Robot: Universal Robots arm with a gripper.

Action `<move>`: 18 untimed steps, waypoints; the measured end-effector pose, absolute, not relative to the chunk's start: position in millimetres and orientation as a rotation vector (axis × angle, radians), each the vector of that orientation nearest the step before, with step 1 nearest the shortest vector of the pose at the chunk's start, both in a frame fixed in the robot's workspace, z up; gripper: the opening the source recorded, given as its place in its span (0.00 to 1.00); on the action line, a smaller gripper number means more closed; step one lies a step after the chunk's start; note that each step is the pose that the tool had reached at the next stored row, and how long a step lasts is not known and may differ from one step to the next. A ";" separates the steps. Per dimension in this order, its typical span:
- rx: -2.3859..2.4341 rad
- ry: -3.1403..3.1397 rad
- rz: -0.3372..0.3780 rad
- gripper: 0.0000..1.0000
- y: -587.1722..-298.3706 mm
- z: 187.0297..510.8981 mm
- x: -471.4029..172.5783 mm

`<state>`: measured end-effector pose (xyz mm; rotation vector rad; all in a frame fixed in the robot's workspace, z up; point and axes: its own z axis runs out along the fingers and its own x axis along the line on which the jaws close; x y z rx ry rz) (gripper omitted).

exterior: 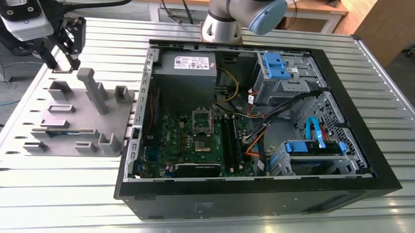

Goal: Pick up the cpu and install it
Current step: 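Pick up the cpu and move it towards the insertion slot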

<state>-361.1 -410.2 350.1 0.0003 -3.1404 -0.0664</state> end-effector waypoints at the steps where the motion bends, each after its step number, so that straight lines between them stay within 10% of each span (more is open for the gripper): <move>1: 0.000 -3.140 -0.066 0.47 -410.2 350.1 -359.3; 18: 0.000 -3.140 -0.066 0.47 -410.2 350.0 -325.5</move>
